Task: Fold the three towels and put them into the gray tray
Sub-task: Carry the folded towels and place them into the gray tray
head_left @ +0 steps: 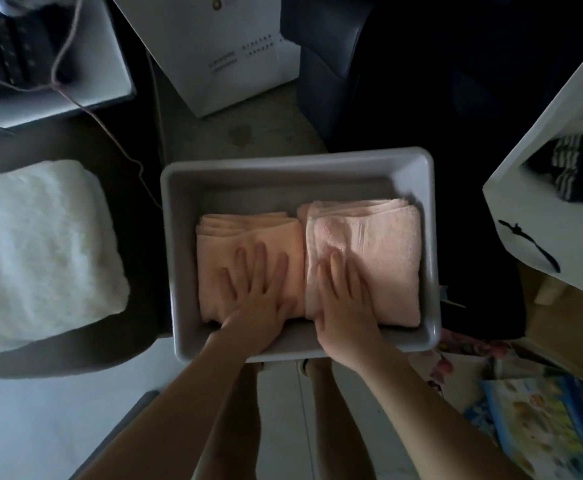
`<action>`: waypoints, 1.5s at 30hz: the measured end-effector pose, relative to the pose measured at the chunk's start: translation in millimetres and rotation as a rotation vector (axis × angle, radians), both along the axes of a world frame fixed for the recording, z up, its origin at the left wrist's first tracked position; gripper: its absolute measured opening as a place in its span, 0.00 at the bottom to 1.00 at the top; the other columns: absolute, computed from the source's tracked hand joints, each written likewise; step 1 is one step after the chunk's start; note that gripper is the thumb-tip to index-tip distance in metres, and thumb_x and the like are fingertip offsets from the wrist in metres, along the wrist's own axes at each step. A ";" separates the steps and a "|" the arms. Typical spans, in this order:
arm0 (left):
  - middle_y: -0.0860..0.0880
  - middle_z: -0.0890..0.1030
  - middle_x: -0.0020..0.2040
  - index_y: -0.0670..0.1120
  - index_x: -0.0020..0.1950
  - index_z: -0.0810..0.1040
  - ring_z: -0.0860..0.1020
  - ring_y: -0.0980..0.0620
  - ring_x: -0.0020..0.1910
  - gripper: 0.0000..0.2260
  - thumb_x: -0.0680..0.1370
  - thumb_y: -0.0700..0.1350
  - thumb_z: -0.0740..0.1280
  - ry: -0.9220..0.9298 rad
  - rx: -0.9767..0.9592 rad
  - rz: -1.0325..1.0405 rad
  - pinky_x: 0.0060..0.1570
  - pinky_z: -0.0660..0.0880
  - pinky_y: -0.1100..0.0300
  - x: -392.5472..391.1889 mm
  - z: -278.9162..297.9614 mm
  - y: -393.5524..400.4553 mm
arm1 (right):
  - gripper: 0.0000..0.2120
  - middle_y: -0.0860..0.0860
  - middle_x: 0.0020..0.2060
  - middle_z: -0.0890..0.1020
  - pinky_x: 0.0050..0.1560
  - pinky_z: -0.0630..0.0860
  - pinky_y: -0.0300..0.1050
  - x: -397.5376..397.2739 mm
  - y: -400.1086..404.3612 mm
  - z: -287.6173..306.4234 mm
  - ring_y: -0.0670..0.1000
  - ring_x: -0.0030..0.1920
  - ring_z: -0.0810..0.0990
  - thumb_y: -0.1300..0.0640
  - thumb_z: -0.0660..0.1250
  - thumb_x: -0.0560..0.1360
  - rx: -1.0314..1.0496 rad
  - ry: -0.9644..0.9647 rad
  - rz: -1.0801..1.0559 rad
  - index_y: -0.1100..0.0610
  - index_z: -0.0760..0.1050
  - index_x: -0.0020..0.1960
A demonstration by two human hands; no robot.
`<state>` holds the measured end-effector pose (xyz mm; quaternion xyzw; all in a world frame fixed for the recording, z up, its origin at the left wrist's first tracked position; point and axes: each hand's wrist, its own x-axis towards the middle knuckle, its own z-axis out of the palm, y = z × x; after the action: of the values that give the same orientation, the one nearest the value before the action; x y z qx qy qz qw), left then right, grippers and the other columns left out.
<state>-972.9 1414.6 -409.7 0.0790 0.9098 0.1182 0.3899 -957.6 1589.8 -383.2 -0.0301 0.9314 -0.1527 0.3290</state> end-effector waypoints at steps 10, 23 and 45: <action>0.58 0.23 0.77 0.72 0.77 0.38 0.25 0.37 0.74 0.35 0.82 0.50 0.59 0.021 0.221 0.021 0.69 0.28 0.31 5.6 7.7 -9.0 | 0.37 0.65 0.78 0.53 0.70 0.56 0.65 -30.4 20.2 -7.4 0.67 0.77 0.52 0.37 0.60 0.73 0.253 0.271 -0.258 0.50 0.58 0.78; 0.50 0.68 0.77 0.53 0.72 0.75 0.67 0.48 0.75 0.22 0.80 0.37 0.64 0.155 0.439 0.585 0.71 0.67 0.53 2.9 74.6 -36.0 | 0.33 0.59 0.78 0.56 0.76 0.56 0.48 -31.5 -10.1 24.6 0.56 0.77 0.56 0.52 0.63 0.78 -0.173 0.096 -0.517 0.56 0.55 0.79; 0.46 0.86 0.52 0.49 0.60 0.80 0.86 0.45 0.49 0.20 0.71 0.55 0.74 -0.139 0.815 1.417 0.41 0.84 0.50 -5.6 171.2 -264.0 | 0.07 0.38 0.46 0.86 0.39 0.79 0.32 -59.1 -196.1 135.9 0.39 0.45 0.84 0.39 0.68 0.71 -0.783 -0.318 -0.817 0.37 0.82 0.48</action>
<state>-978.5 1150.6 -238.6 -0.3864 0.6034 0.6623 0.2191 -1016.8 1393.7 -247.3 0.2355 0.6808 -0.6025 0.3436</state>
